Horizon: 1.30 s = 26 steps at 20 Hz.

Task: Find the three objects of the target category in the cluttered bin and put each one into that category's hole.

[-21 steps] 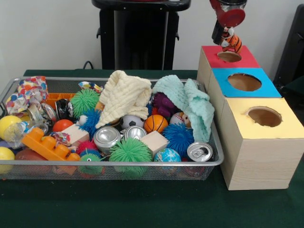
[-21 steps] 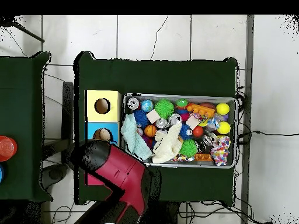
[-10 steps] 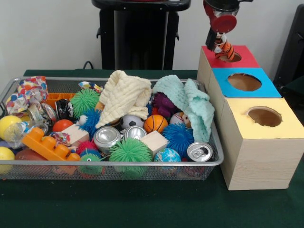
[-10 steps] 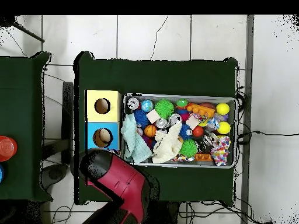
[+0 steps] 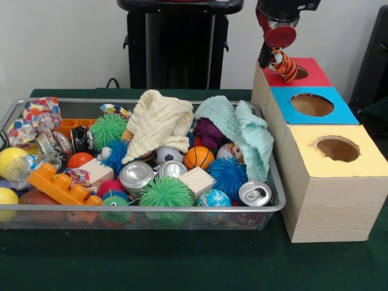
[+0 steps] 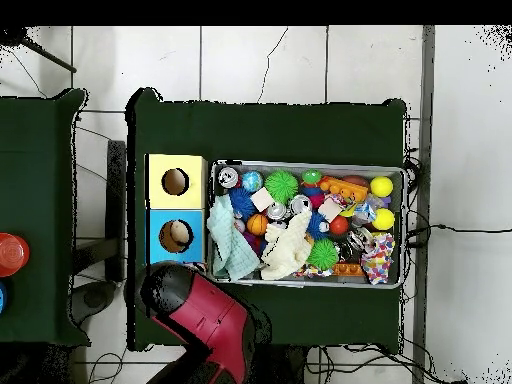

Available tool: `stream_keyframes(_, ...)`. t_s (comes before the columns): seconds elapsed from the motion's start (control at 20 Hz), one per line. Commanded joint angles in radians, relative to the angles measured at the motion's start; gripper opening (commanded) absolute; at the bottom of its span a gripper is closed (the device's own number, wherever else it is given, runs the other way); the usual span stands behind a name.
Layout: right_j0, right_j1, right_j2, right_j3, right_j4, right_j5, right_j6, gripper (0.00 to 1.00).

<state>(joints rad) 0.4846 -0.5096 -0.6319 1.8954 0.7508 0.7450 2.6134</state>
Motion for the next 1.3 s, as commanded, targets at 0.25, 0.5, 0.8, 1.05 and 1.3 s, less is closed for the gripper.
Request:
stream_keyframes(0.25,-0.002,0.052,0.128,0.015,0.039,-0.021,0.289,0.00)
stream_keyframes(0.5,0.008,0.042,0.120,0.013,0.037,0.004,0.307,0.00)
stream_keyframes(0.8,0.033,0.065,0.090,-0.020,0.019,0.045,0.360,0.00)
stream_keyframes(1.05,0.023,0.070,0.124,0.013,0.050,0.000,0.332,0.00)
stream_keyframes(1.3,0.038,0.084,0.138,0.029,0.067,-0.033,0.331,0.00)
